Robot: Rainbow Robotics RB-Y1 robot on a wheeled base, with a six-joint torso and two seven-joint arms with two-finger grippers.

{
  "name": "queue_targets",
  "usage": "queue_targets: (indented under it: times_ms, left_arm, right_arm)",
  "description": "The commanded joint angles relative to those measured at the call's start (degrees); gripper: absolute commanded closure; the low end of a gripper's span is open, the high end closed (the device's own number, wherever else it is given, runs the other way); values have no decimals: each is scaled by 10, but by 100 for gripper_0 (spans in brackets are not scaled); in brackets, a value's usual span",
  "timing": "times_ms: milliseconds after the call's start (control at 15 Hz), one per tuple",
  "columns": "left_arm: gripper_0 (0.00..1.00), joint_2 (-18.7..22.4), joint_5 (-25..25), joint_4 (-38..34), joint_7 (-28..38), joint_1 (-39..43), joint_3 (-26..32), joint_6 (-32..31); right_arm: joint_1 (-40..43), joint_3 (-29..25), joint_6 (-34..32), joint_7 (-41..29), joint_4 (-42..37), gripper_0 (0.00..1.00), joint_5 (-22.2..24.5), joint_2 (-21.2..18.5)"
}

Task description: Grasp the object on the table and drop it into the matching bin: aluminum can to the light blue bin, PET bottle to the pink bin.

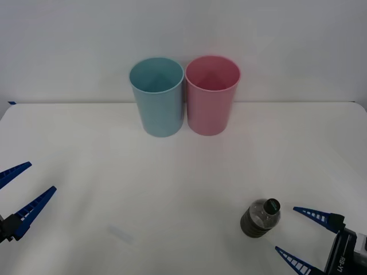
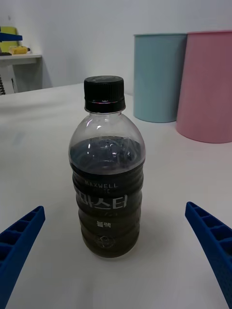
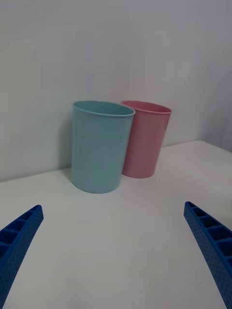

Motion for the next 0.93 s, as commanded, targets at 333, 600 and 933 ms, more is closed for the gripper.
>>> queue_targets:
  times_ms: [333,600,933]
  left_arm:
    - [0,0,0,0,0,0,0,0]
    - [0,0,0,0,0,0,0,0]
    - [0,0,0,0,0,0,0,0]
  right_arm:
    - [-25,45,48,6,0,0,13,16]
    - [-42,78,89,9,0,0,13,17]
    - [-58,101,114,11,0,0,13,25]
